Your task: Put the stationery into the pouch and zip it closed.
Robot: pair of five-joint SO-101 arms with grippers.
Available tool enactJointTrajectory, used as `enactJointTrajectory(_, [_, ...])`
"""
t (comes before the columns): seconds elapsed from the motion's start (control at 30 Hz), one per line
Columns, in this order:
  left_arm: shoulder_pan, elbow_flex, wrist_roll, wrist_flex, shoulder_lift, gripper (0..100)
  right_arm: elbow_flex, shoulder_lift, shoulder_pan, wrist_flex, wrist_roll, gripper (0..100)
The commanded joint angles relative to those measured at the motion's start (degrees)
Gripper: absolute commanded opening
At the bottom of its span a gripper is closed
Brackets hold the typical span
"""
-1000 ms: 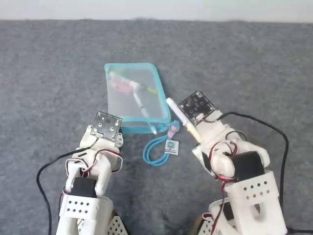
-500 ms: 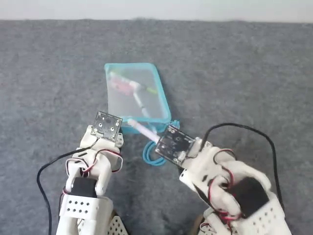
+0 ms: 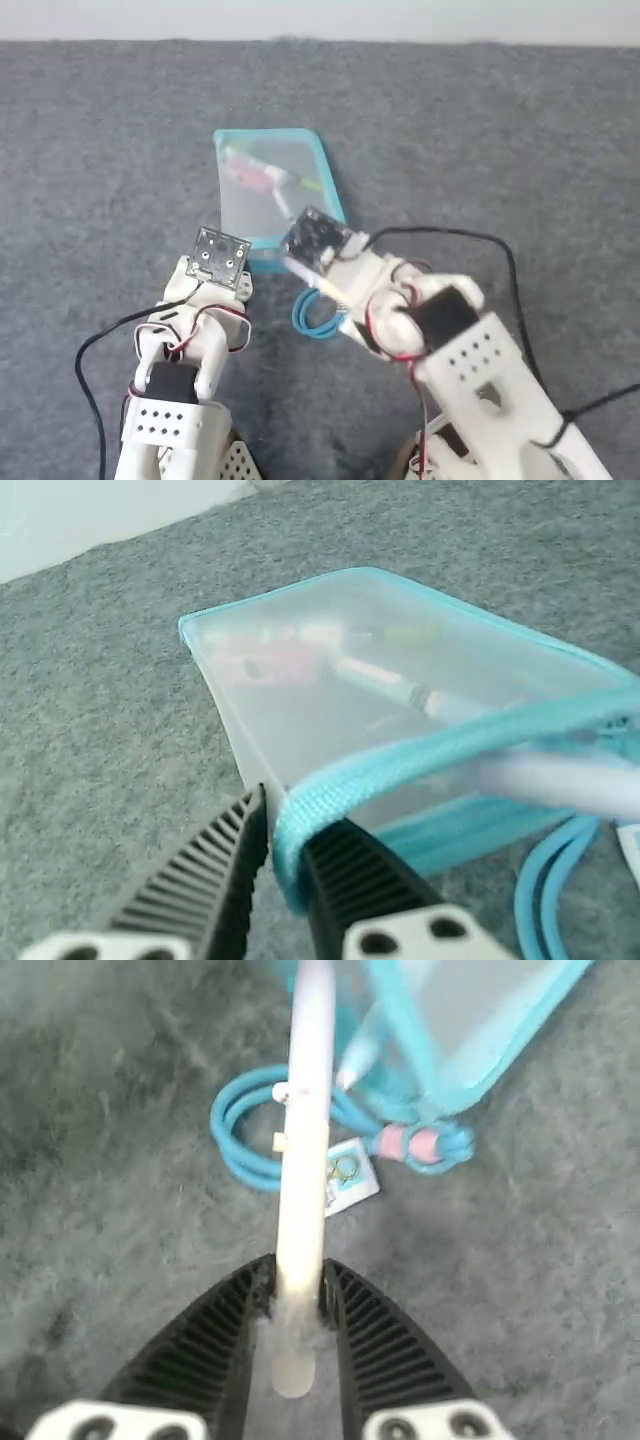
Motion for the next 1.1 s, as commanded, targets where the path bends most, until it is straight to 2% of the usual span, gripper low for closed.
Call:
enactJointTrajectory(0.0, [0.79, -0.66, -0.18, -2.37, -0.09, 1, -9.58, 6.64, 1.01, -1.27, -2.46, 0.6])
enactJointTrajectory(0.3, [0.88, -0.66, -0.26, -2.37, -0.09, 1, -32.0, 32.92, 0.4, -1.01, -12.13, 0.7])
enactJointTrajectory(0.47, [0.88, -0.57, -0.35, -2.37, -0.09, 1, -43.16, 44.53, -5.23, -0.04, -13.63, 1.2])
enactJointTrajectory(0.53, [0.88, -0.57, -0.35, -2.37, -0.09, 1, -47.38, 47.96, -8.22, 1.36, -13.45, 5.0])
enactJointTrajectory(0.63, [0.44, -0.57, -0.35, -2.37, -0.09, 1, -51.25, 50.95, -8.84, 2.24, -13.19, 17.3])
enactJointTrajectory(0.73, [0.62, -0.57, -0.26, -2.37, -0.09, 1, -52.13, 50.24, -6.81, 3.82, -11.43, 23.2])
enactJointTrajectory(0.93, [0.35, -0.75, -0.18, -2.37, -0.09, 1, -50.46, 39.25, -3.47, 7.25, -8.18, 19.3])
enactJointTrajectory(1.07, [0.26, -0.92, -0.18, -2.37, -0.09, 1, -40.35, 29.67, -2.07, 4.18, -6.42, 19.4])
